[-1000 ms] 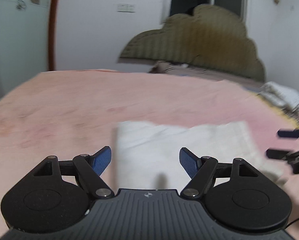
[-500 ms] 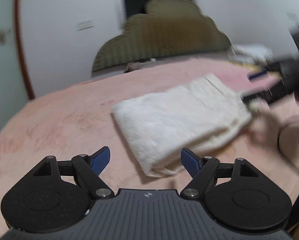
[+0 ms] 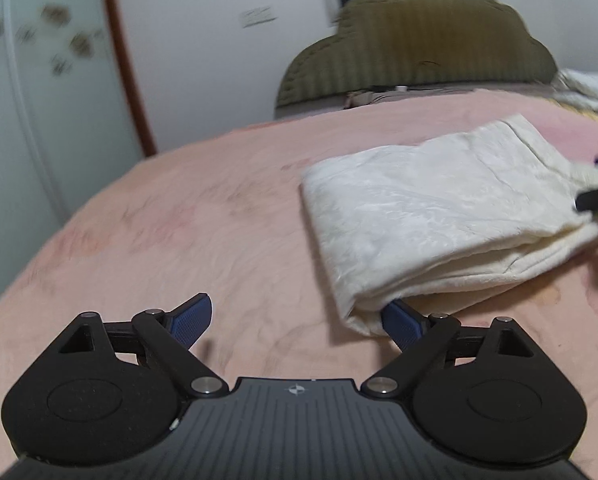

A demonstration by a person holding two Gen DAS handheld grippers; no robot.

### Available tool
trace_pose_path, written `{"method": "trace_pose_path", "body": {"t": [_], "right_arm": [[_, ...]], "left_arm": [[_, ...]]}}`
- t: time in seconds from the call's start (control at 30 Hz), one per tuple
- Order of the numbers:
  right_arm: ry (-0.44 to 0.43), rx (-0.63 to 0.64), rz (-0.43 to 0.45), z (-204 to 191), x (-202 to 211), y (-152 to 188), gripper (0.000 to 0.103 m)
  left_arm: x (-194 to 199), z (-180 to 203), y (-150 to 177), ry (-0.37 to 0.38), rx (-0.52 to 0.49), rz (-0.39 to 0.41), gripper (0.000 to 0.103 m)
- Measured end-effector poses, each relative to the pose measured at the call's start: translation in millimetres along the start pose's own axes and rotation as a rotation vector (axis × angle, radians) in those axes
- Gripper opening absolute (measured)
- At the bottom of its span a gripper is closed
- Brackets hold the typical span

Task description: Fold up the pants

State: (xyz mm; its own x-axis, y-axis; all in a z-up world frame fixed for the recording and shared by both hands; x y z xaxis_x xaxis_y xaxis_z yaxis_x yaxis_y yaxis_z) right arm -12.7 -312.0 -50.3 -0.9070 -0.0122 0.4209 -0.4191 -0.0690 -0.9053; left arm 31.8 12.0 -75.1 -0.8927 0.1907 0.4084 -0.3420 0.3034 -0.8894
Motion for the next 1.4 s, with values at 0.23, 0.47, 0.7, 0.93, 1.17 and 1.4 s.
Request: {"method": "trace_pose_path", "body": {"t": [0.23,0.47,0.7,0.93,1.17,1.4], "right_arm": [[0.015,0.031,0.013,0,8,-9,0.093],[-0.025,-0.06,0.107,-3,12,-35,0.093],[0.071,0.038,0.015,-16,-13,-11,0.093],[0.105,0.004,0.051,-7,-4,-16,0.093],[0.06,-0.073,0.0,0,-18,-1,0.093],[-0.026,-0.224,-0.055,19,-24,5,0.1]], "left_arm": [[22,-32,4,-0.021,0.081,-0.018,0.07],[19,-6,-45,0.145,0.112,0.11,0.086],[-30,33,-44,0.098,0.092,-0.018,0.092],[-32,30,-44,0.081,0.133,-0.044,0.096],[-31,29,-42,0.071,0.128,-0.046,0.1],[-43,16,-50,0.123,0.137,-0.057,0.1]]}}
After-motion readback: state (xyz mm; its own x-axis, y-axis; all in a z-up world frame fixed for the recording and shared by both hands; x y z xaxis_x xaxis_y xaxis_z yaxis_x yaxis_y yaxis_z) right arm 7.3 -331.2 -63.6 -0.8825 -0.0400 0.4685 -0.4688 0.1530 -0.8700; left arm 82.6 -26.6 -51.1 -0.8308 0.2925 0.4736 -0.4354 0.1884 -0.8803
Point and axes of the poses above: each gripper's, at about its wrist camera, not at the fingertips, and x roughly against the way its jaws point, z to its right, y to its underside, the point moved 5 cm from there along -x, roughly the way its jaws point, and after that the axes turned 6 degrees about z, right-handed, at the moved point
